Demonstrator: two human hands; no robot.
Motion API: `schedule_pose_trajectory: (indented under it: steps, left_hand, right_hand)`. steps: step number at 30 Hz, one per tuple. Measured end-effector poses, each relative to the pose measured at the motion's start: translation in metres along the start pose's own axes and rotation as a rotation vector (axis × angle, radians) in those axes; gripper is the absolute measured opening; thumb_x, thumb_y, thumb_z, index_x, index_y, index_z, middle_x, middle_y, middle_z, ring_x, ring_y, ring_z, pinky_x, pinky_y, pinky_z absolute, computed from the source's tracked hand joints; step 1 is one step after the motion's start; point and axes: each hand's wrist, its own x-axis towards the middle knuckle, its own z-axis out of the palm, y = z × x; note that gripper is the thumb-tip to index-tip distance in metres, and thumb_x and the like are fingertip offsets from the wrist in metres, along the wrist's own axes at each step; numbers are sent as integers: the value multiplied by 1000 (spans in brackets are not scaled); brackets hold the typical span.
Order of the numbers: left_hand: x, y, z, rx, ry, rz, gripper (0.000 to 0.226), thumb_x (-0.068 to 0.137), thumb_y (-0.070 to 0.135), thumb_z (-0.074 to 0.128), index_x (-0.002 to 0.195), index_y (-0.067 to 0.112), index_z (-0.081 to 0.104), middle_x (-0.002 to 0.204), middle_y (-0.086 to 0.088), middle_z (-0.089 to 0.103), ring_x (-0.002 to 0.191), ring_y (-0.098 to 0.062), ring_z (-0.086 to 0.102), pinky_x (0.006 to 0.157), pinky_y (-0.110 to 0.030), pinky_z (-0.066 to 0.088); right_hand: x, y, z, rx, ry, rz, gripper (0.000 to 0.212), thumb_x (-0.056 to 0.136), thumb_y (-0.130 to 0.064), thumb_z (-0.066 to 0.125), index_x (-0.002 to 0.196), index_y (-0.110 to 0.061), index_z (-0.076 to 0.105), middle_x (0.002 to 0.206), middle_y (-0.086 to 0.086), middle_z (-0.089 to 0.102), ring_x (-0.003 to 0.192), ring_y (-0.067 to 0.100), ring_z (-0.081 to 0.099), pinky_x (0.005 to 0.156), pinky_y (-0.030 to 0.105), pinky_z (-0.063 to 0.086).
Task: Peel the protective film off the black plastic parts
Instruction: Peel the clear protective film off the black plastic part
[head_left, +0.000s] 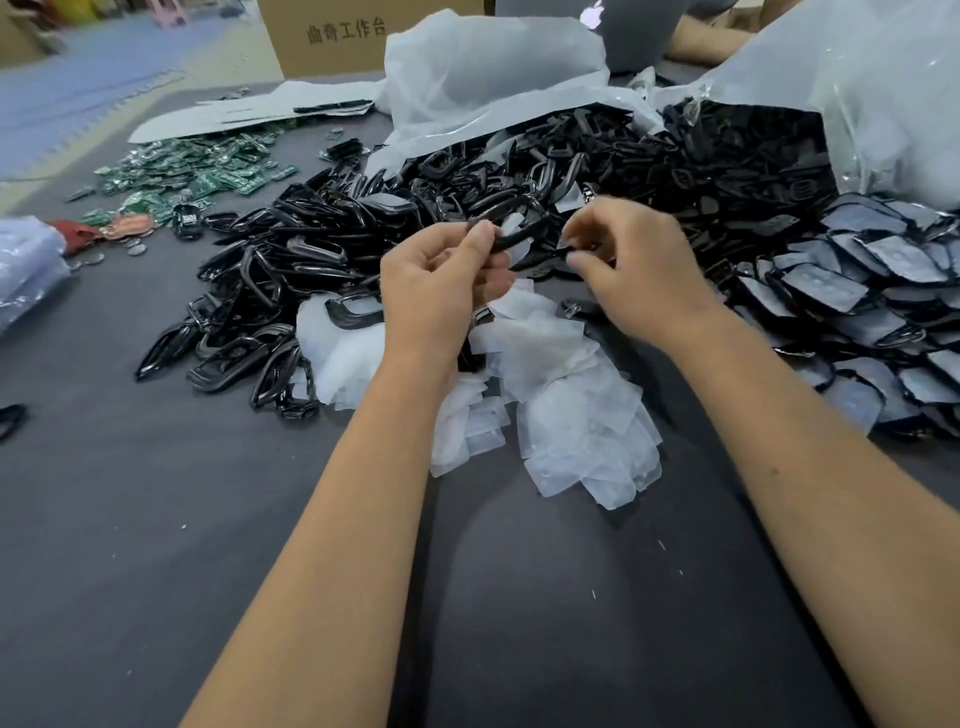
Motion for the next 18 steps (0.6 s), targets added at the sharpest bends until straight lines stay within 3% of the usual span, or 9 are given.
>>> schedule_pose_trajectory:
  steps: [1,3,6,9,13,18]
  left_hand:
    - [1,0,-1,-13,17,-9,14,99,11,68,90,1,71,75,-11,73,63,-18,70,60,-23,57]
    - [2,-1,-3,-19,35,-27,18,98,12,69,83,2,64,77,-11,69,67,-19,70,59,-24,56]
    - [1,-2,-3,-25,43,-57,24,98,13,69,78,3,59,80,-10,70,75,-19,71,59,-25,57]
    - [1,0,-3,-84,35,-90,33,100,13,65,69,8,54,78,-7,75,73,-20,73,56,-24,56]
    - [0,1,-3,-152,10,-127,31,106,18,57,77,7,53,78,-8,76,64,-26,75,52,-24,56]
    - [0,-1,-2,-156,21,-159,34,108,19,52,78,4,58,71,-6,74,62,-30,74,53,-24,59]
  right_hand:
    - [0,2,5,-170,-83,-13,26,97,-16,69,123,-15,68,116,4,68,109,21,60,99,36,48]
    - [0,5,13,-281,-144,-14,29,99,-16,67,128,-14,69,125,8,64,121,30,53,106,39,43]
    - [-1,2,13,-220,-83,-3,15,95,-14,71,110,-14,75,108,7,70,109,29,62,95,38,49]
    - [-3,6,12,-181,8,40,19,92,-13,74,112,-13,76,102,6,71,99,25,65,90,34,50]
    - [-18,-2,16,361,137,130,12,92,-11,75,100,-21,76,84,-5,71,67,5,60,69,22,54]
    - [-25,-9,22,988,75,286,5,99,-7,68,98,-12,67,84,4,70,70,26,63,50,26,48]
